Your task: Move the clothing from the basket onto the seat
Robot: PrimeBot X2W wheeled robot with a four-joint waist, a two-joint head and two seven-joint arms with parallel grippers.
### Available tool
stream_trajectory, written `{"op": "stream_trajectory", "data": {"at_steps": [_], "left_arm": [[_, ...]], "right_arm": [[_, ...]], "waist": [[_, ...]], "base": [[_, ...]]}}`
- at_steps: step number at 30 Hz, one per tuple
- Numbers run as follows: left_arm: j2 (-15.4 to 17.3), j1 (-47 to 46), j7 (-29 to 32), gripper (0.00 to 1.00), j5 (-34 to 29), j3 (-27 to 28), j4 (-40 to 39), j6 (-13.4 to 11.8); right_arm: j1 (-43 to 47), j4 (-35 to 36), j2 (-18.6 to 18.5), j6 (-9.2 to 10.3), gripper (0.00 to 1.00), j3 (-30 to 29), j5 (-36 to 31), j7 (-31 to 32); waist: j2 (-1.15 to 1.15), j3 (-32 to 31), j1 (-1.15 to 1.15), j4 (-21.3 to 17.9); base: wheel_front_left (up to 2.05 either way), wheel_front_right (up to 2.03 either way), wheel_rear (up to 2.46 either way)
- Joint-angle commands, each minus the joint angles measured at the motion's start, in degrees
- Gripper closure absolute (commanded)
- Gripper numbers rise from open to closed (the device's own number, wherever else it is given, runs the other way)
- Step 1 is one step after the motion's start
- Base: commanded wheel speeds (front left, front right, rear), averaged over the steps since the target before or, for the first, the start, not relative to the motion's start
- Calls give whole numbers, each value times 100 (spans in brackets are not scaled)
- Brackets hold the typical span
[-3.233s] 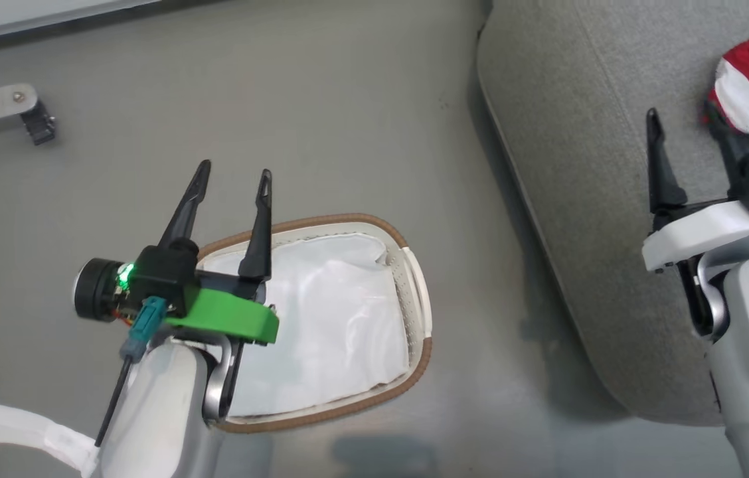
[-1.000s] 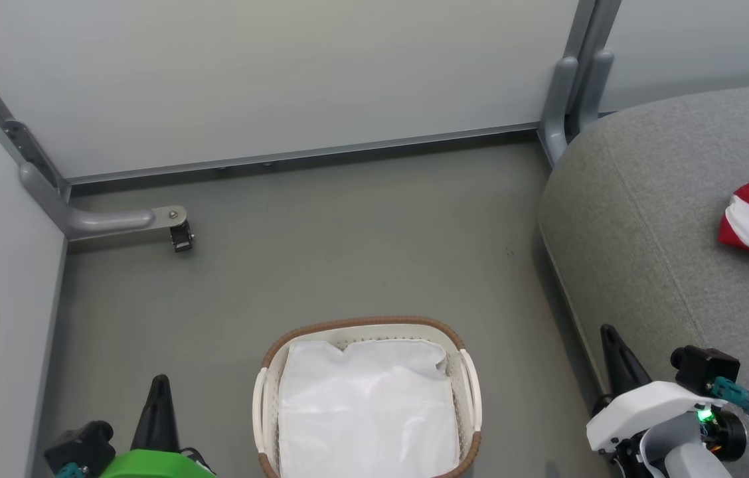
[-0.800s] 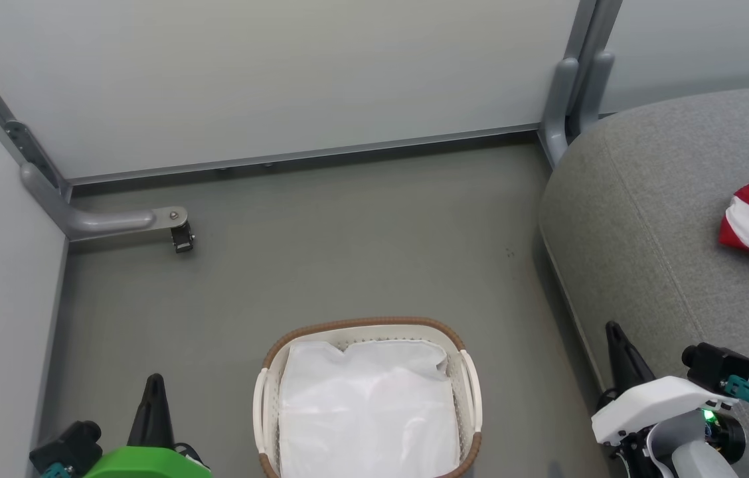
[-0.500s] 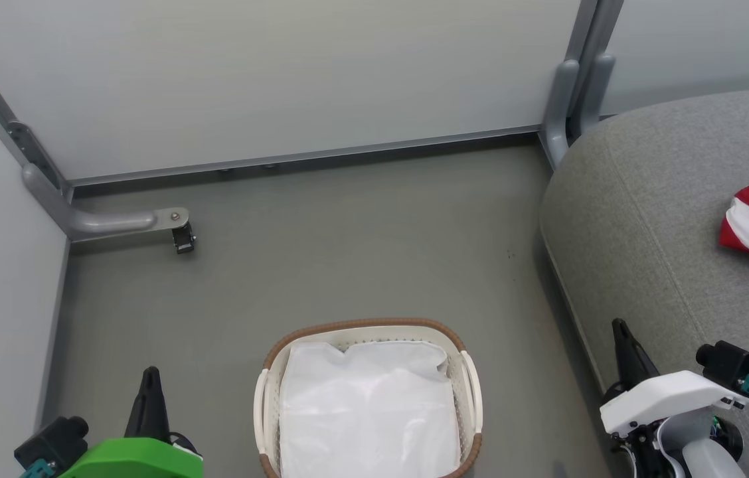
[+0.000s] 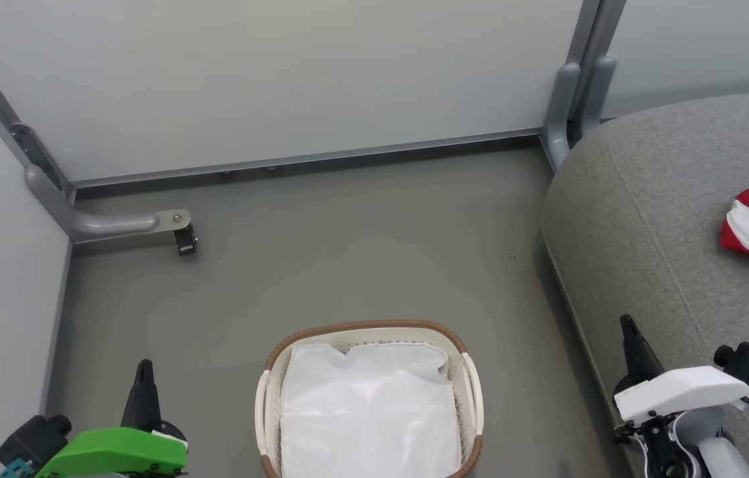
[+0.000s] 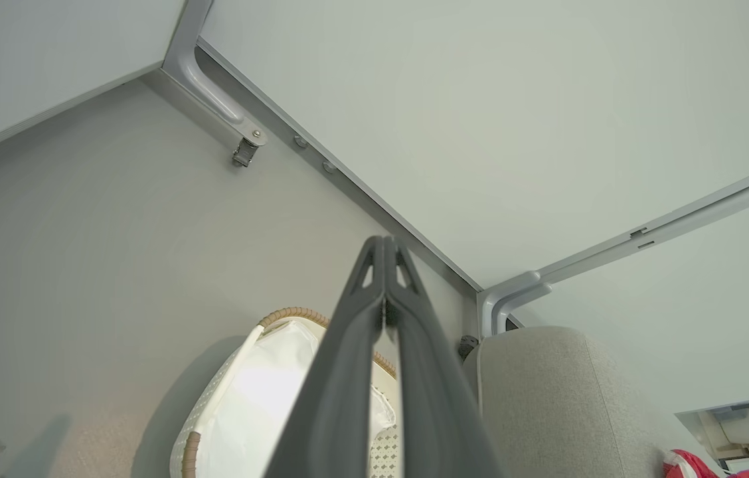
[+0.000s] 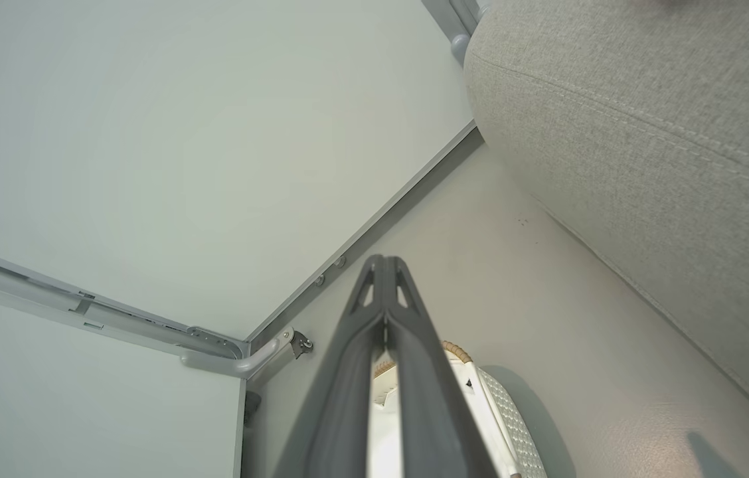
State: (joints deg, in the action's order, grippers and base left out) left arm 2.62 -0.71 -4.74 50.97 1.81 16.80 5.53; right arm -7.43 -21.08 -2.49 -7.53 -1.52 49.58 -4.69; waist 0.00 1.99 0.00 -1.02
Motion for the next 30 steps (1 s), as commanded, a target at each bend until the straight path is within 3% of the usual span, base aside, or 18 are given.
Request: {"op": "stream_trajectory", "data": {"at_steps": [1, 30], "left_arm": [[22, -185, 36, 100, 192, 39, -89, 31], [30, -367, 520, 100, 1922, 237, -174, 107]], "right_arm": [[11, 103, -29, 3, 100, -41, 185, 41], [56, 381, -40, 4, 100, -251, 1980, 520]], "waist": [[0, -3, 0, 2], [0, -66, 0, 37]], "base": [[0, 0, 0], [0, 0, 0]]}}
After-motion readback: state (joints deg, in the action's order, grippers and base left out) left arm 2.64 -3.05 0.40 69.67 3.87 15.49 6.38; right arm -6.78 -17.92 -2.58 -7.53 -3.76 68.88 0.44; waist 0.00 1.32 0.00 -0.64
